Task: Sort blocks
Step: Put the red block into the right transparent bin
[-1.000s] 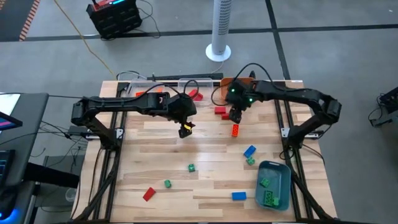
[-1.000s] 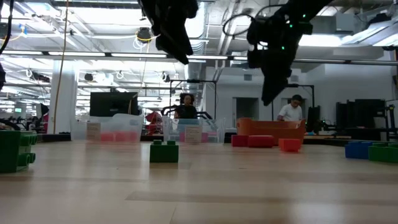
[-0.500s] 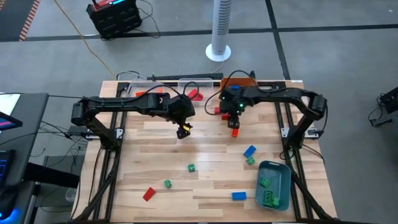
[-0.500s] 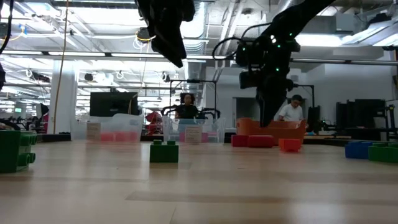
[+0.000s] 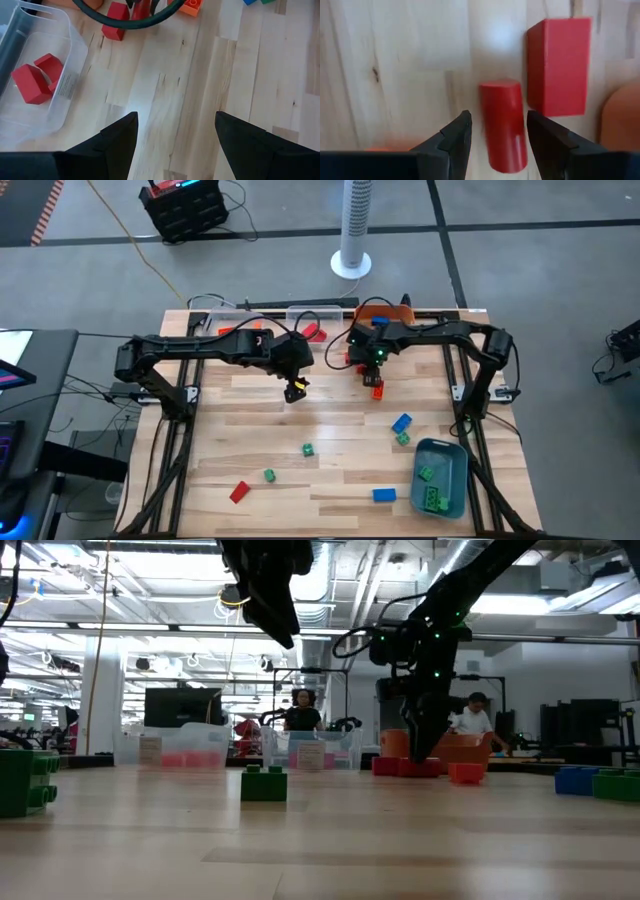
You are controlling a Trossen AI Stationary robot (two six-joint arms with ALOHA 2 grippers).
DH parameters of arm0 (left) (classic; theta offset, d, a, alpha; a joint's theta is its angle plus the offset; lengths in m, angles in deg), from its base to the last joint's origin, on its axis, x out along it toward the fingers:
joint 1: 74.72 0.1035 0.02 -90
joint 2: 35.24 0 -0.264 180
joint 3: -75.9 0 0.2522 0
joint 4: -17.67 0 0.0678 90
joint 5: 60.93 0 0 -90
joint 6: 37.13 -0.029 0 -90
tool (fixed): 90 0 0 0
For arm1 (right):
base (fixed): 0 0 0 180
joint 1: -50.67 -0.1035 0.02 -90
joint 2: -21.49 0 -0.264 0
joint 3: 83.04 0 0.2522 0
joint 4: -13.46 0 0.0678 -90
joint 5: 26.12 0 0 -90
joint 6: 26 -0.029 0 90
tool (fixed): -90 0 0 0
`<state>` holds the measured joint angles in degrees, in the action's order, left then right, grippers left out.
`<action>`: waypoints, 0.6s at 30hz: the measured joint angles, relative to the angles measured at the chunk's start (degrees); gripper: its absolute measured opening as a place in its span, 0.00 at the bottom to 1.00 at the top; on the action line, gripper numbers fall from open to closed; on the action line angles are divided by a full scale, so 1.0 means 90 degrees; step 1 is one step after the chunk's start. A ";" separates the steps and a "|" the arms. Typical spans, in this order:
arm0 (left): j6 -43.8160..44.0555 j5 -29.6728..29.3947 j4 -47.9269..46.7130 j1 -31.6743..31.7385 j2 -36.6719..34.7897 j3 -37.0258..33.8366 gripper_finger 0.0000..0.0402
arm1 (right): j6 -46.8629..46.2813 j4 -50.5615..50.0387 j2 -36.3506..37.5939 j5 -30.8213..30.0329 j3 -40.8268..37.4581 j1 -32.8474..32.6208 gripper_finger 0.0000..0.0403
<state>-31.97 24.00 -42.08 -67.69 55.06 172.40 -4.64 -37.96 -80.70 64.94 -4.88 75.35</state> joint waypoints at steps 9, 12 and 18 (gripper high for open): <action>0.0002 -0.0009 -0.0027 0.0000 -0.0001 0.0000 0.65 | 0.0182 0.0091 -0.0443 -0.0040 0.0004 -0.0031 0.45; 0.0001 -0.0011 -0.0073 0.0000 0.0000 0.0000 0.65 | 0.0162 0.0081 -0.0489 -0.0044 0.0018 -0.0073 0.39; -0.0205 0.0048 -0.0272 0.0000 -0.0010 0.0000 0.65 | -0.0376 -0.0117 -0.0182 0.0034 -0.0012 -0.0115 0.22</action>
<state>-33.81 24.43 -44.53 -67.69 54.97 172.40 -8.02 -39.01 -82.33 65.24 -4.99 74.31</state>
